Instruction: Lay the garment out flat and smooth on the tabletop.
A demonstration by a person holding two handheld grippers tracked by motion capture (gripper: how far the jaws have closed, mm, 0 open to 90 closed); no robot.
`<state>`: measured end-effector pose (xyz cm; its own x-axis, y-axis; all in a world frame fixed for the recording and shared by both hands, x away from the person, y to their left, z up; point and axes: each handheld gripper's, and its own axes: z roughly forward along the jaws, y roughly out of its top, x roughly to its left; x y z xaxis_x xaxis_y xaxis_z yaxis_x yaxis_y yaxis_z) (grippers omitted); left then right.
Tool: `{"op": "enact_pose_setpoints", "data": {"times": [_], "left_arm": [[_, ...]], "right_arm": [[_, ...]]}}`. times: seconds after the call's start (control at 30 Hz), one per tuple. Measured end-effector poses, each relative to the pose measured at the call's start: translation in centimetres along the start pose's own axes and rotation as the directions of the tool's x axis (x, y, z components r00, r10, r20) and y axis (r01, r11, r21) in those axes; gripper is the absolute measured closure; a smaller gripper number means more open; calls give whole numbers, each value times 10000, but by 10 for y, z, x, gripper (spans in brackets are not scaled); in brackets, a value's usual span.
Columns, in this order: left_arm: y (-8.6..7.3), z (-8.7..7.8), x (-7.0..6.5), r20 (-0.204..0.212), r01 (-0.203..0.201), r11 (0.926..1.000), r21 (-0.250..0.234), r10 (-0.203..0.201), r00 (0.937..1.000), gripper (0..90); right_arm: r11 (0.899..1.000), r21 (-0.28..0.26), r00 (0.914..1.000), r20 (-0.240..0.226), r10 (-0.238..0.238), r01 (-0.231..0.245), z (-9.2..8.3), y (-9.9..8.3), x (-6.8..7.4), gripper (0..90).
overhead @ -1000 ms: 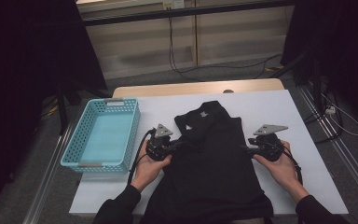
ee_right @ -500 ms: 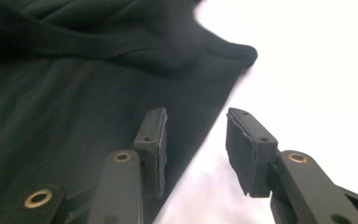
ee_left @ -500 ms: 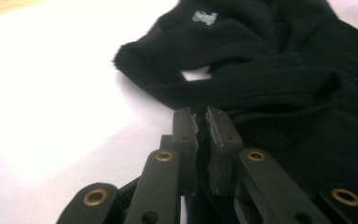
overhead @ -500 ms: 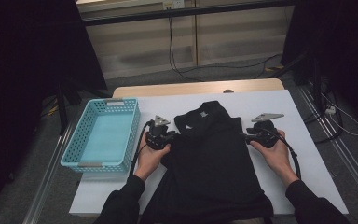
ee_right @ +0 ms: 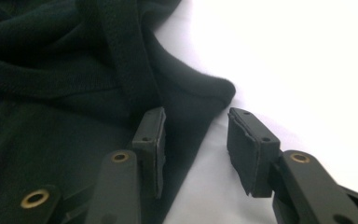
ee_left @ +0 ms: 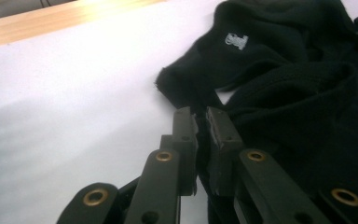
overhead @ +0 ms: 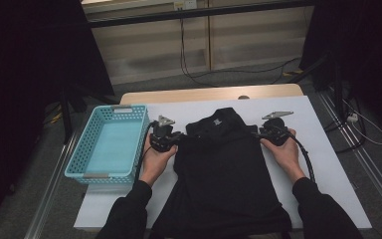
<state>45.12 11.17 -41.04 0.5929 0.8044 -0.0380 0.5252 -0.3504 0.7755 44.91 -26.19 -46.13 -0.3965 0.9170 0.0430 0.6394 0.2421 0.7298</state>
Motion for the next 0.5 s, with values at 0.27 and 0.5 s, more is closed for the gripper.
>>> {"op": "enact_pose_setpoints", "data": {"times": [0.27, 0.5], "left_arm": [[18, 1, 21, -440, 384, 9989, -271, -396, 9982, 829], [23, 11, 38, -694, 625, 9980, -115, -631, 9956, 829]], "right_arm": [[9998, -155, 9996, -264, 97, -101, 5, 3, 0, 819], [9998, -147, 9999, 66, 143, -142, 0, 1, -8, 896]]}}
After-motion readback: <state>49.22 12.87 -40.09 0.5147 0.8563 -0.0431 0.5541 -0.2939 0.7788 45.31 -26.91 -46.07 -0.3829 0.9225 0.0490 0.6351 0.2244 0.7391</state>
